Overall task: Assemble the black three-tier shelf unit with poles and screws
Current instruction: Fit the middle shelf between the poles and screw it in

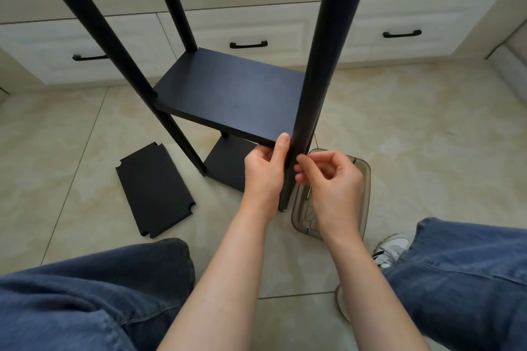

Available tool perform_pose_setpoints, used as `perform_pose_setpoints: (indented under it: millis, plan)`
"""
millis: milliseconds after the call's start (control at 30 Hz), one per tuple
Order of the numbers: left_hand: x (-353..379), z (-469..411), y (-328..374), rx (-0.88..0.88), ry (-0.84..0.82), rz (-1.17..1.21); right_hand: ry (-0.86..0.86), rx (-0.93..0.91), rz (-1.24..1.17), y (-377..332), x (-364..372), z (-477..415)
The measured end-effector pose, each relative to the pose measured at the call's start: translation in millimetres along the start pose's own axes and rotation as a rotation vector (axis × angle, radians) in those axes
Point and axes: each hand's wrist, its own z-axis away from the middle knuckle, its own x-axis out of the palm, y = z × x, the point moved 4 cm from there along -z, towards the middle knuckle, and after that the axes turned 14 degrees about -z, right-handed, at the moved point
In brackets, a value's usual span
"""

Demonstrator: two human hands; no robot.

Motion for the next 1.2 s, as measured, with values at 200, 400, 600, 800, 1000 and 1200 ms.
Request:
perform_pose_setpoints:
  millis: [200, 400, 600, 800, 1000, 1200]
  plan:
    - [4, 2, 2, -0.041, -0.046, 0.123, -0.025, -0.029, 0.055, -3, 0, -2]
    - [7, 3, 3, -0.047, -0.062, 0.175, -0.048, 0.018, 0.023, -2, -3, -5]
    - [6, 3, 0, -0.057, -0.080, 0.152, -0.109, -0.288, 0.397, -17, 3, -3]
    - [4, 3, -1, -0.049, -0.113, 0.120, -0.286, -0.257, 0.438, -17, 2, -16]
    - [-10, 10, 12, -0.026, -0.043, -0.143, -0.412, -0.064, 0.330, -18, 1, -32]
    - [-29, 39, 55, 0.655, 0.321, -0.935, -0.456, 0.057, 0.317, -22, 3, -45]
